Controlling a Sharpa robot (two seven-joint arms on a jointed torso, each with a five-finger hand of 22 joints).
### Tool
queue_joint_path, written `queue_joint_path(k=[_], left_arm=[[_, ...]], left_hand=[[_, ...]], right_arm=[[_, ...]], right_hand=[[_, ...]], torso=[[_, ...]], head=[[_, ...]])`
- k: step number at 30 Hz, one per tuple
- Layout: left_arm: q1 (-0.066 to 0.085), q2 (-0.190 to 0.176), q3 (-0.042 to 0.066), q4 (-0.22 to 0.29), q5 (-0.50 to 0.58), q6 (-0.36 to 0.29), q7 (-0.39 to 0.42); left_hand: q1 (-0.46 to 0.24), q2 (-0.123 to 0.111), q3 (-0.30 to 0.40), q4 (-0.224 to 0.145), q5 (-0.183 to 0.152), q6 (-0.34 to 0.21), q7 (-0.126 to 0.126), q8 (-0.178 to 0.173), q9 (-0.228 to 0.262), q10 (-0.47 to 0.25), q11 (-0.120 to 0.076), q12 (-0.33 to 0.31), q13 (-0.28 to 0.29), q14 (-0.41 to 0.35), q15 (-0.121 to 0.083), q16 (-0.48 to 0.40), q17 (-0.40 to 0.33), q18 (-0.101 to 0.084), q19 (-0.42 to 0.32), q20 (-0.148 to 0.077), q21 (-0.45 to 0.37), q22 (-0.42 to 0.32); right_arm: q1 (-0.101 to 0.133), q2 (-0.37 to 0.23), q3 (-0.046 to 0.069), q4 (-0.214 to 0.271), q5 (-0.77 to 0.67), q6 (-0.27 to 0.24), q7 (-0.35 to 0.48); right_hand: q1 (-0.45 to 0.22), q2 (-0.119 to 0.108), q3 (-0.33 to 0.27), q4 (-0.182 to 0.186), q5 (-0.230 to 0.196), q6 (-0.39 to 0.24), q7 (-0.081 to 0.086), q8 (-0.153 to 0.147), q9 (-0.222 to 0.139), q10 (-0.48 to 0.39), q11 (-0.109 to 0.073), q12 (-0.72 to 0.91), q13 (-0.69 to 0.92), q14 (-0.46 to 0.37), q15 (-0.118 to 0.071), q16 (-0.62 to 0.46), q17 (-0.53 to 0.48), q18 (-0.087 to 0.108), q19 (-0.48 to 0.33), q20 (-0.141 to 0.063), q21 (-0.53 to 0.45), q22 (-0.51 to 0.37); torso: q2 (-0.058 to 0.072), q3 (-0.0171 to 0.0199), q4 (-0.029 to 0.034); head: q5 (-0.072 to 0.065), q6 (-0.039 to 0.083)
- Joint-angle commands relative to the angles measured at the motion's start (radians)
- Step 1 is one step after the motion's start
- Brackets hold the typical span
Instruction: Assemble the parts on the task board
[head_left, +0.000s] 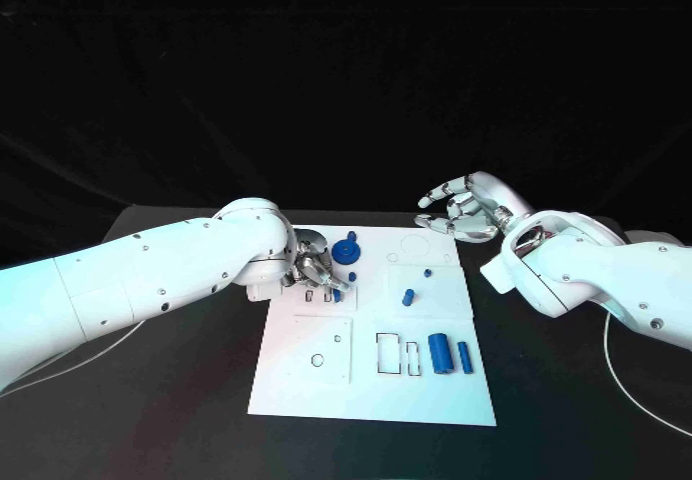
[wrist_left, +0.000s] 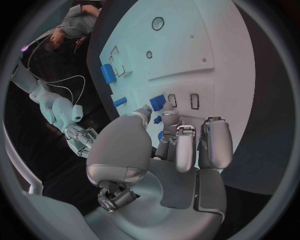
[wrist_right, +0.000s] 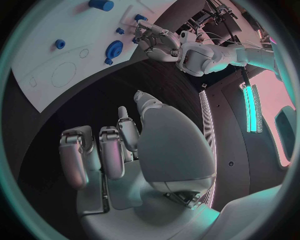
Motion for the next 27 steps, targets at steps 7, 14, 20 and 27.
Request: queue_joint_path(k=[7, 14, 20, 27], left_arm=[[0.001, 0.008, 0.000, 0.000, 0.007, 0.021, 0.002], [0.001, 0.010, -0.001, -0.002, 0.015, 0.015, 0.003], [0.001, 0.010, -0.001, -0.003, 0.024, 0.012, 0.004], [0.001, 0.010, -0.001, -0.002, 0.030, 0.020, 0.004]], left_hand=[[0.011, -0.006, 0.010, 0.001, -0.003, -0.003, -0.003, -0.001, 0.002, 0.001, -0.002, 0.006, 0.001, 0.099, -0.005, 0.008, 0.249, -0.019, 0.008, -0.003, 0.005, 0.004], [0.031, -0.008, 0.076, -0.001, -0.003, -0.002, -0.004, -0.010, 0.010, -0.001, -0.003, 0.005, 0.000, 0.099, -0.006, 0.008, 0.250, -0.019, 0.006, -0.004, 0.008, 0.008], [0.068, -0.036, 0.220, -0.013, -0.003, 0.000, -0.007, -0.022, 0.026, -0.005, -0.007, 0.000, -0.004, 0.100, -0.009, 0.009, 0.251, -0.019, 0.005, -0.006, 0.010, 0.013], [0.085, -0.076, 0.365, -0.059, -0.003, 0.000, -0.008, -0.026, 0.046, -0.002, -0.008, -0.001, -0.004, 0.100, -0.010, 0.010, 0.252, -0.020, 0.006, -0.007, 0.012, 0.018]], right_arm=[[-0.001, 0.001, 0.000, 0.000, -0.012, 0.009, -0.002], [-0.001, 0.001, 0.000, 0.000, -0.012, 0.008, -0.002], [-0.001, 0.001, 0.000, -0.001, -0.012, 0.009, -0.001], [-0.002, 0.001, 0.000, -0.002, -0.012, 0.010, -0.001]], right_hand=[[-0.013, 0.000, 0.006, 0.002, 0.005, 0.003, -0.003, 0.005, 0.002, -0.001, -0.009, -0.002, 0.029, 0.092, -0.009, -0.004, 0.222, -0.006, 0.102, -0.007, 0.003, 0.262], [-0.012, 0.000, 0.007, 0.001, 0.008, 0.003, -0.003, 0.005, 0.002, -0.002, -0.009, -0.003, 0.029, 0.092, -0.009, -0.004, 0.221, -0.006, 0.102, -0.007, 0.003, 0.262], [-0.012, 0.000, 0.009, 0.000, 0.011, 0.003, -0.003, 0.005, 0.002, -0.002, -0.009, -0.003, 0.029, 0.092, -0.010, -0.004, 0.221, -0.007, 0.102, -0.007, 0.004, 0.262], [-0.011, -0.001, 0.012, -0.001, 0.017, 0.002, -0.003, 0.006, 0.001, -0.001, -0.009, -0.002, 0.029, 0.092, -0.010, -0.005, 0.221, -0.006, 0.102, -0.008, 0.003, 0.262]], torso=[[0.001, -0.0005, -0.0002], [0.001, 0.0001, -0.0001], [0.001, 0.0002, 0.0007], [0.001, 0.0004, 0.0002]], head=[[-0.001, -0.002], [-0.002, -0.003], [-0.002, -0.004], [-0.002, -0.006]])
